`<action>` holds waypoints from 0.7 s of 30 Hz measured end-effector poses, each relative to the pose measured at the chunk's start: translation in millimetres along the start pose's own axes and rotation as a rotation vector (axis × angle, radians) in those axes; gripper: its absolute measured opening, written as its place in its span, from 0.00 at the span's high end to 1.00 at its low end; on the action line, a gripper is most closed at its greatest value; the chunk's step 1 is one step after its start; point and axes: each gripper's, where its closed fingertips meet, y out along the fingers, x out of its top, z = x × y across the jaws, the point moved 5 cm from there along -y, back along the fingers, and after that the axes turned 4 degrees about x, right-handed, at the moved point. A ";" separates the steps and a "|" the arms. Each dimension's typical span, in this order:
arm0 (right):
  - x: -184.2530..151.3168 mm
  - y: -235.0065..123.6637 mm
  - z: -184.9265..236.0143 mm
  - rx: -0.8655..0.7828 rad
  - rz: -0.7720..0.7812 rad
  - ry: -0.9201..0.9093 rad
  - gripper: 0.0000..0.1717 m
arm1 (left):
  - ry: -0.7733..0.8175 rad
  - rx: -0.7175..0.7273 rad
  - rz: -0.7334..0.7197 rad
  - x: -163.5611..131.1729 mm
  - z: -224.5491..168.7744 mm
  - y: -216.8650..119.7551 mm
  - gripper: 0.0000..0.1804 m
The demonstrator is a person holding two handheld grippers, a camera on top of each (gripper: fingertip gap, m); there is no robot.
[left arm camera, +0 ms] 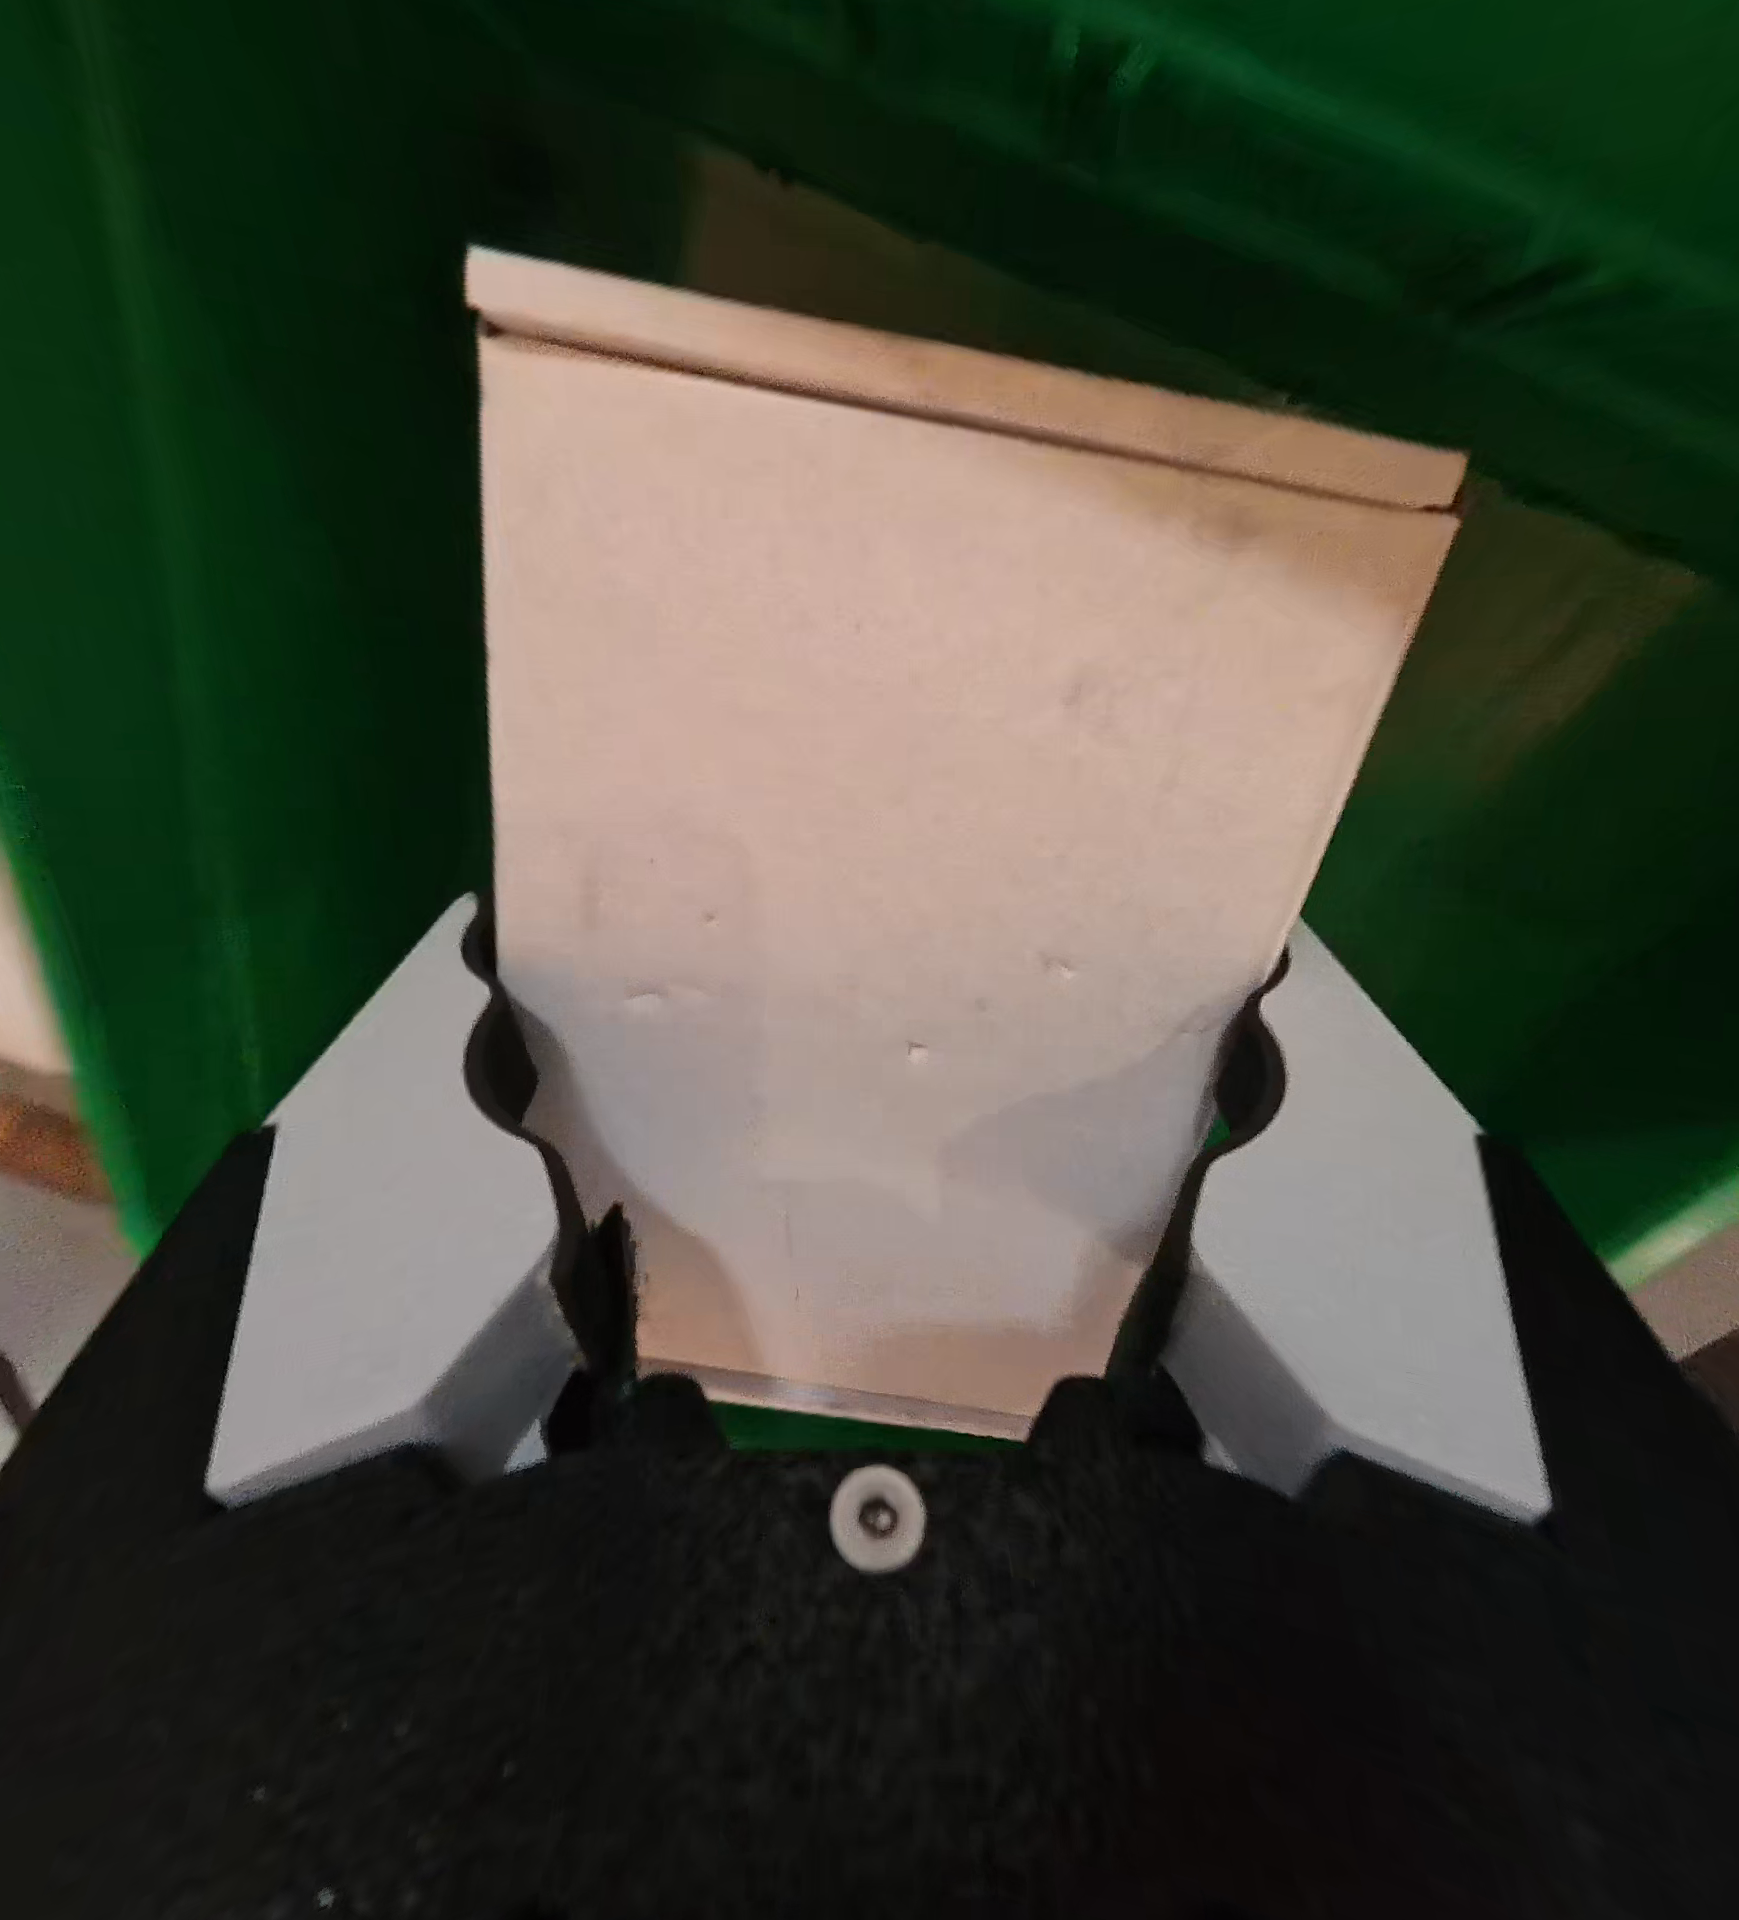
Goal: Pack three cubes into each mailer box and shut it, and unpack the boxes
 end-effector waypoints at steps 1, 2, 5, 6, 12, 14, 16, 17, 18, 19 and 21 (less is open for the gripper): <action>0.4 0.5 1.0 0.004 -0.001 -0.001 0.77 | -0.016 0.031 -0.037 0.0 1.4 -15.0 0.25; 0.6 0.8 1.8 0.007 -0.001 -0.003 0.77 | -0.033 0.056 -0.074 0.3 2.6 -31.2 0.25; 0.6 1.2 2.4 0.006 0.001 -0.008 0.77 | -0.046 0.165 -0.144 2.8 8.4 -82.6 0.25; 0.4 1.0 1.4 0.001 0.003 -0.007 0.77 | -0.042 0.199 -0.168 7.9 9.1 -100.6 0.25; 3.5 -10.2 -26.9 -0.160 -0.006 -0.023 0.77 | 0.049 0.192 -0.390 102.7 -21.3 -173.7 0.25; 1.0 -17.4 -40.4 -0.223 -0.004 -0.036 0.77 | 0.086 0.100 -0.404 141.3 -43.5 -166.1 0.25; -4.5 -25.3 -54.5 -0.279 0.018 -0.061 0.77 | 0.150 0.041 -0.395 175.3 -65.5 -145.8 0.25; -7.1 -29.5 -60.9 -0.305 0.032 -0.084 0.77 | 0.173 0.012 -0.390 191.2 -76.0 -133.0 0.25; -9.1 -33.7 -66.6 -0.330 0.042 -0.109 0.77 | 0.190 -0.012 -0.384 206.0 -85.7 -119.2 0.25; -10.8 -37.8 -71.4 -0.349 0.050 -0.130 0.77 | 0.200 -0.034 -0.381 220.3 -94.7 -105.0 0.25; -13.4 -44.5 -79.8 -0.377 0.064 -0.156 0.77 | 0.181 -0.077 -0.368 245.2 -111.0 -78.1 0.25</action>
